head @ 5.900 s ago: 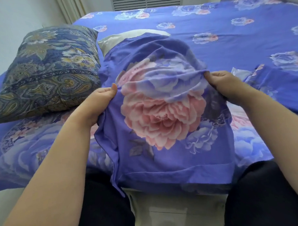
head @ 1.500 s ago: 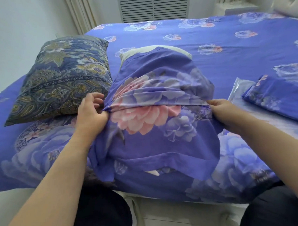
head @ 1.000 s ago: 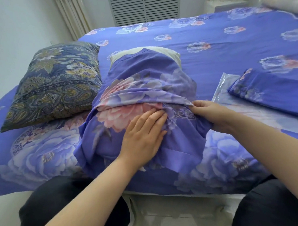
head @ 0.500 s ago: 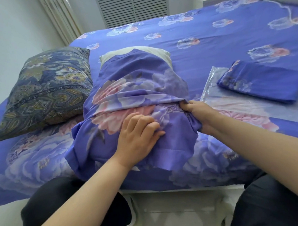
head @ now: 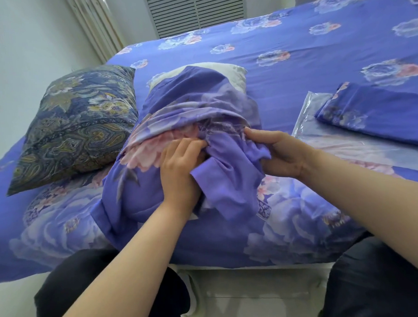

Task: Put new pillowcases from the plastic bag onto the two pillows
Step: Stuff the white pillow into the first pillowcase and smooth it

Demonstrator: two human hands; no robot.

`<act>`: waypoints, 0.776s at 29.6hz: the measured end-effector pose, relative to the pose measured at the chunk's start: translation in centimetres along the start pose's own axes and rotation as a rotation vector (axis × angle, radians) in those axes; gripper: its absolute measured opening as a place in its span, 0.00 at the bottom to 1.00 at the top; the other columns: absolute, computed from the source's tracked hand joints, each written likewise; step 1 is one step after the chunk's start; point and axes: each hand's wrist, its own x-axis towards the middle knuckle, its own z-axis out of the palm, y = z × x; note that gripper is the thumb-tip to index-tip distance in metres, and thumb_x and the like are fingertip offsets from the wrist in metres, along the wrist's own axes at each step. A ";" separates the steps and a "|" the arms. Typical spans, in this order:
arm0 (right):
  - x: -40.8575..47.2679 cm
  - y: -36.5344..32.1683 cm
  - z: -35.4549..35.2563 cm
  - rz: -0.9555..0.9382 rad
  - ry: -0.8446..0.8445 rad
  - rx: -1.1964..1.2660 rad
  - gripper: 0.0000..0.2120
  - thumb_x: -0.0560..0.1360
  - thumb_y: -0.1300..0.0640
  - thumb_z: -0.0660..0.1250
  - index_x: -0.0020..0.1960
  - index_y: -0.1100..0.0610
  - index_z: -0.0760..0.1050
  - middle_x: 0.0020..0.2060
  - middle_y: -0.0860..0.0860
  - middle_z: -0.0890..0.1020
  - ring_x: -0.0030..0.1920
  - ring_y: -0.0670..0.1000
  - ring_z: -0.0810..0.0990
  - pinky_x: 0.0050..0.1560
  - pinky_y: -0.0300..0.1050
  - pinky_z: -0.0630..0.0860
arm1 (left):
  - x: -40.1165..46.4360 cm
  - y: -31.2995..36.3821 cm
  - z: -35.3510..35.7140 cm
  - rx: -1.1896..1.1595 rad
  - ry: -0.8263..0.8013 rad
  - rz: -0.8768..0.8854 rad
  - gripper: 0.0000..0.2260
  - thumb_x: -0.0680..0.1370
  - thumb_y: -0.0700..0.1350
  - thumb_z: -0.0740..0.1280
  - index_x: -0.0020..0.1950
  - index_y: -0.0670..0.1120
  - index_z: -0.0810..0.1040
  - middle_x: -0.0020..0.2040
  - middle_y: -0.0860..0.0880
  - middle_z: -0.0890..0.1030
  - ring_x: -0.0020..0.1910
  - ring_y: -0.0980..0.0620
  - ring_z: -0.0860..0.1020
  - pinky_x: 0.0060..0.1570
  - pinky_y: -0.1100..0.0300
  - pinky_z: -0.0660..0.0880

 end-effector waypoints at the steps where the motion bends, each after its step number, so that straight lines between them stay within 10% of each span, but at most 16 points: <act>1: 0.0 0.3 0.3 -0.031 0.025 0.005 0.17 0.74 0.55 0.61 0.60 0.61 0.75 0.50 0.56 0.83 0.51 0.53 0.82 0.56 0.48 0.78 | 0.6 0.0 -0.3 -0.058 -0.016 -0.046 0.08 0.75 0.41 0.63 0.48 0.41 0.80 0.46 0.46 0.81 0.45 0.43 0.76 0.46 0.51 0.73; 7: 0.6 6.8 -0.2 -0.025 0.236 -0.122 0.11 0.74 0.60 0.63 0.56 0.58 0.74 0.44 0.57 0.75 0.41 0.55 0.71 0.44 0.49 0.70 | 3.3 1.5 -1.8 -0.619 -0.173 -0.427 0.10 0.74 0.34 0.63 0.41 0.49 0.74 0.34 0.56 0.71 0.36 0.58 0.68 0.41 0.63 0.67; 11: 1.8 6.0 -1.7 -0.118 0.296 -0.386 0.07 0.76 0.66 0.62 0.48 0.60 0.78 0.36 0.49 0.84 0.36 0.46 0.81 0.40 0.42 0.78 | 2.9 1.2 -3.6 -0.545 -0.251 -0.223 0.04 0.74 0.40 0.62 0.40 0.48 0.73 0.34 0.57 0.74 0.36 0.58 0.70 0.41 0.63 0.69; 17: 4.0 -1.2 -4.9 -0.449 0.676 -0.826 0.05 0.75 0.68 0.66 0.42 0.61 0.76 0.30 0.46 0.78 0.36 0.47 0.69 0.39 0.44 0.67 | -0.2 -0.5 -2.8 -0.622 -0.556 -0.227 0.10 0.78 0.43 0.57 0.39 0.42 0.72 0.33 0.56 0.70 0.33 0.62 0.66 0.38 0.67 0.66; 20: 4.3 -0.9 -4.9 -0.444 0.700 -0.851 0.04 0.75 0.66 0.66 0.41 0.60 0.76 0.29 0.49 0.75 0.32 0.46 0.68 0.33 0.42 0.65 | -0.2 -0.4 -2.0 -0.582 -0.598 -0.211 0.10 0.79 0.44 0.58 0.39 0.46 0.70 0.33 0.56 0.70 0.34 0.61 0.67 0.39 0.63 0.66; 23: 3.4 -2.6 -5.2 -0.285 0.819 -1.372 0.11 0.74 0.60 0.64 0.33 0.55 0.71 0.30 0.52 0.75 0.34 0.53 0.73 0.38 0.46 0.69 | -0.5 0.4 -2.2 -0.514 -0.555 -0.105 0.09 0.80 0.48 0.59 0.43 0.46 0.74 0.40 0.55 0.75 0.41 0.59 0.73 0.45 0.61 0.69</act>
